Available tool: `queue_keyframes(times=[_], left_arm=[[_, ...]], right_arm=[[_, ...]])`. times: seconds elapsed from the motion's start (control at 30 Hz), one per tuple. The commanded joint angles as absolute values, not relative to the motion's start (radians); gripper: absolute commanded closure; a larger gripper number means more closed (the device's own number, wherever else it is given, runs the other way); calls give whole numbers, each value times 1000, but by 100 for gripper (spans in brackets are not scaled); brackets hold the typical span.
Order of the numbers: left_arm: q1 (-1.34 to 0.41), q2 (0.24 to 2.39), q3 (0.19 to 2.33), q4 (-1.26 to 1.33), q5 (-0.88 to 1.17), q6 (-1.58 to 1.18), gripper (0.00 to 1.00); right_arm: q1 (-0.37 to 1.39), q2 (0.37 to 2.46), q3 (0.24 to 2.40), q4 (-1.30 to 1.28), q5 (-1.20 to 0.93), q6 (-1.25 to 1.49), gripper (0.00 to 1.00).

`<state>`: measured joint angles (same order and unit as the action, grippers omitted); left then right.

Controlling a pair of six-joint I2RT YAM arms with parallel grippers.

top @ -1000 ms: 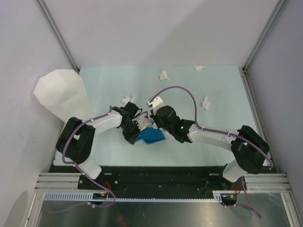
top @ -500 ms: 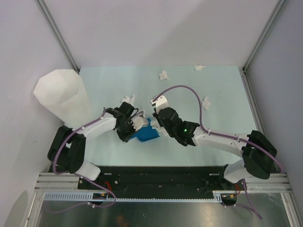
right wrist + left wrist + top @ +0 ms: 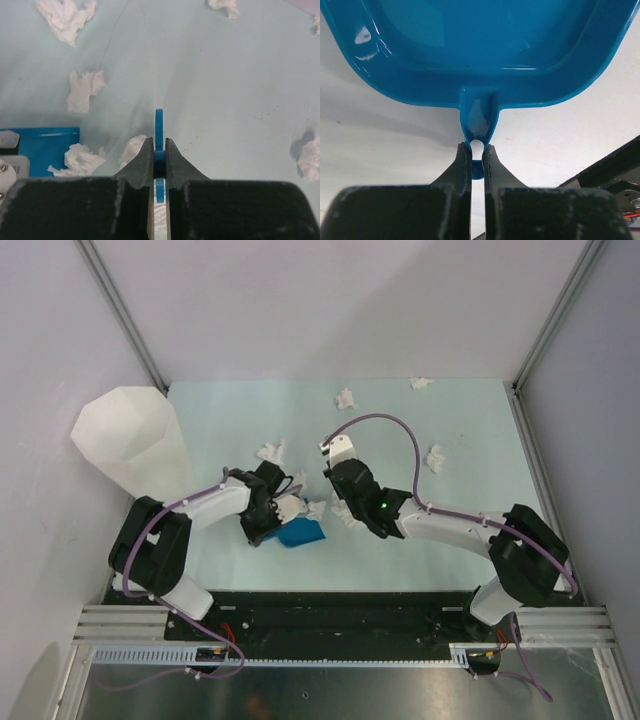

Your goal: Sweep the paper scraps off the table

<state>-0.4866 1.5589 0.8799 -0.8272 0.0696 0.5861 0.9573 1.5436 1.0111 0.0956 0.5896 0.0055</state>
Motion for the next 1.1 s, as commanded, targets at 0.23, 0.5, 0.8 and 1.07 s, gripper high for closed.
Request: queue_keyframes(times=[0.23,0.5,0.8,1.07], left_arm=[[-479,1626,974,-833,97,597,100],[-477,1626,1014,-834,199,575,100],[-440,1528,1025,-834,371,526,100],[-391,1425,1069,-834,402,436,100]], right_arm=[[988,1562,1068,144,347,172,100],[1068,1483,1069,137,396,258,100],[1062,1376,1078,92,656,192,100],[1039,1189,1077,-32,842,166,100]])
